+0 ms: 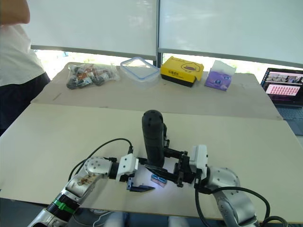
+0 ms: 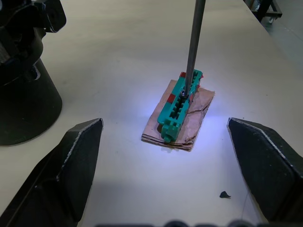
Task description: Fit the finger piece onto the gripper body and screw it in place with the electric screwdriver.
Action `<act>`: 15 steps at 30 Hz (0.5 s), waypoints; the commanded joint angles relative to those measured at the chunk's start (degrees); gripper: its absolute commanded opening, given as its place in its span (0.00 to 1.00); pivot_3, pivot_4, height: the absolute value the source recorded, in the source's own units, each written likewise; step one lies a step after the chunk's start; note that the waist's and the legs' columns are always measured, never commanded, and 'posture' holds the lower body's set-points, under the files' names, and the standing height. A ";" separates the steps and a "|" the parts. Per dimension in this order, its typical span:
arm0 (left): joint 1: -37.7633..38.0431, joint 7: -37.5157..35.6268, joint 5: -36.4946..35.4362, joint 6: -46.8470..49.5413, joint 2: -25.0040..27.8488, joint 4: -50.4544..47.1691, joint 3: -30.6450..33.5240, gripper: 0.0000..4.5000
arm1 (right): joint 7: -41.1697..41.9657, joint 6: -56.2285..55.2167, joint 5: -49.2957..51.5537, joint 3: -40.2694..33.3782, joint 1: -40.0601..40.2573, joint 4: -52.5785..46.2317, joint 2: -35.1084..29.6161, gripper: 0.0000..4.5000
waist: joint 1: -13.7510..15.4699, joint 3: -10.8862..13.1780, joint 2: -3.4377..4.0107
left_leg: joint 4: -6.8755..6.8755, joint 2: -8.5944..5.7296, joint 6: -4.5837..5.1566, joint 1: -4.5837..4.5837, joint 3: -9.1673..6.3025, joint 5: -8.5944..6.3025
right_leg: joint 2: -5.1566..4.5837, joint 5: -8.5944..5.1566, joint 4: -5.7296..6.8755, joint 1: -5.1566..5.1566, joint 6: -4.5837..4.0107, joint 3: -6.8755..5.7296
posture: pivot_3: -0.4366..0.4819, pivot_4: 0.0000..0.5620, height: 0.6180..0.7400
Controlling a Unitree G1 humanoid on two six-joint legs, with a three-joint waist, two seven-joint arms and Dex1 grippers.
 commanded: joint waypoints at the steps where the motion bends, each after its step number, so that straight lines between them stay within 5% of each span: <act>1: 1.64 -0.26 1.33 1.18 0.80 2.52 -1.64 0.99 | 0.56 -1.01 1.83 -1.97 -0.90 -1.18 -0.44 0.43 | 0.00 0.00 0.00 | 0.00 0.00 0.00 0.00 0.00 0.00 | 0.00 0.00 0.00 0.00 0.00 0.00 | 0.48 0.27 1.00; 15: 1.89 -0.20 1.44 0.76 0.70 3.08 -1.74 0.99 | 0.78 -1.48 0.83 -1.11 -0.54 -0.33 0.11 0.43 | -0.01 -0.01 0.00 | 0.00 0.00 0.00 0.01 0.00 0.00 | 0.00 0.00 0.01 0.01 0.00 0.00 | 0.48 0.27 1.00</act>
